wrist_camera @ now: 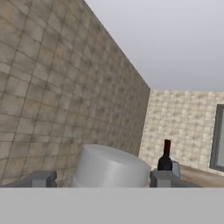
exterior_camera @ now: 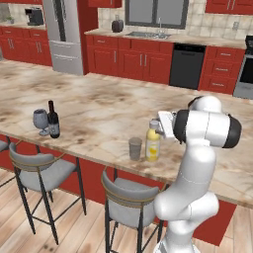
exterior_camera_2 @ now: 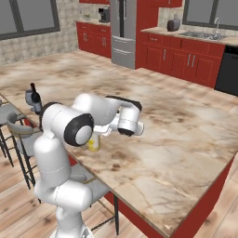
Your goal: There is a wine glass and glass cup on the dining counter. Place the wine bottle next to the wine glass and the juice bottle next to the glass cup.
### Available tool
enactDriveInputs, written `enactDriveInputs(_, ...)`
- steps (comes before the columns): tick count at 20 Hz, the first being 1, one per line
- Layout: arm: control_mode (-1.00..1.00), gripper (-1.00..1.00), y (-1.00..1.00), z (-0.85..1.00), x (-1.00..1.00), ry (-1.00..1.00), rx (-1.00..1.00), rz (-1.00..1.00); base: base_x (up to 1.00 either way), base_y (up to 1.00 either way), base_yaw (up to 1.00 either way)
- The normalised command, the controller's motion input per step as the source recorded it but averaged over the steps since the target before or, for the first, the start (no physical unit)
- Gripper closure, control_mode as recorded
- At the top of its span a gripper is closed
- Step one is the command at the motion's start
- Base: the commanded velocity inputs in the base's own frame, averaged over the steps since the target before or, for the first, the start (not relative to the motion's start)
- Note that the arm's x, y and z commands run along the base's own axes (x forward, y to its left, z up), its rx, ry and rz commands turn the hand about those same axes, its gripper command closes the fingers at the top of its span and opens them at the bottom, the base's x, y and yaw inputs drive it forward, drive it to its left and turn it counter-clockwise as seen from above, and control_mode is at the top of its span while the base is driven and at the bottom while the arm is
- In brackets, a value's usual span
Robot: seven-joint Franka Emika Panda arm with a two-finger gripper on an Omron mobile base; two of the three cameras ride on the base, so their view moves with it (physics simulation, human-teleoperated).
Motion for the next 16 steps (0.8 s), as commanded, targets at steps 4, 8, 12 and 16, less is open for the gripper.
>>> enactDriveInputs(4, -1.00, 1.00, 0.00, -0.10, 0.00, -0.10, -0.03, -0.05, 0.00, 0.00, 0.00)
enactDriveInputs(8, -1.00, 1.00, 0.00, -0.29, -0.01, -0.01, -0.02, -0.07, 0.00, 0.00, 0.00)
enactDriveInputs(12, -1.00, 1.00, 0.00, -0.37, 0.00, 0.00, 0.00, -0.07, 0.00, 0.00, 0.00)
enactDriveInputs(16, -1.00, 1.00, 0.00, -0.38, 0.00, 0.02, 0.00, -0.06, 0.00, 0.00, 0.00)
